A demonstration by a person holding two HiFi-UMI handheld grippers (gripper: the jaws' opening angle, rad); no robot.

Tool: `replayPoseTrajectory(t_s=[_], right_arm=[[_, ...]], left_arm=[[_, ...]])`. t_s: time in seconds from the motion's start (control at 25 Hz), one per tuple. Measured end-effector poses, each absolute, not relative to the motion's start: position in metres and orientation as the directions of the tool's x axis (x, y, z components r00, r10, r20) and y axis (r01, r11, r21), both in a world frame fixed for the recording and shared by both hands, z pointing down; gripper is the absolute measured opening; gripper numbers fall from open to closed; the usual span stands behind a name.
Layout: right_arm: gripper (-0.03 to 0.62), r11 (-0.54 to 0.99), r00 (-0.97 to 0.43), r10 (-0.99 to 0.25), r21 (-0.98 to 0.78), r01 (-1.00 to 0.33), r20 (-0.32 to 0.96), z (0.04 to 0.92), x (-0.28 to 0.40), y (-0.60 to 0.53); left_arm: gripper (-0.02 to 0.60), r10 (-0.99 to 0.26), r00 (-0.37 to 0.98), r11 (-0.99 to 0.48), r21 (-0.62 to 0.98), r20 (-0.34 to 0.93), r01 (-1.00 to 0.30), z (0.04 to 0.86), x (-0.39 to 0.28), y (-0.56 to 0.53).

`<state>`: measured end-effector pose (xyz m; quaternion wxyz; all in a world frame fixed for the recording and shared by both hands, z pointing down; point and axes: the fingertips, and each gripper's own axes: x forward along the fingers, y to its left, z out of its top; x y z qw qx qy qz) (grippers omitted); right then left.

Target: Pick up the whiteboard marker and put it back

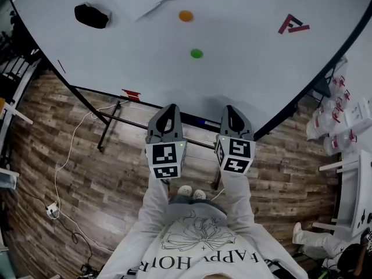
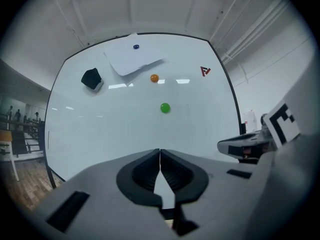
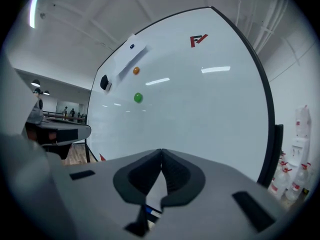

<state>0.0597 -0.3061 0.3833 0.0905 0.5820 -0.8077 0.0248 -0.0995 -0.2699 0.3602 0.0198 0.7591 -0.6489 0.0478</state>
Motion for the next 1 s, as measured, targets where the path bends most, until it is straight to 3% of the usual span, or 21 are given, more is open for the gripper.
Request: replayPoseTrajectory(t_s=[1.0], right_arm=[[0.003, 0.294, -0.281, -0.945, 0.054, -0.954, 0.169, 0.383, 0.078, -0.283]], left_arm=[[0.006, -0.977, 0.197, -0.199, -0.016, 0.086, -0.980, 0.355, -0.074, -0.254]])
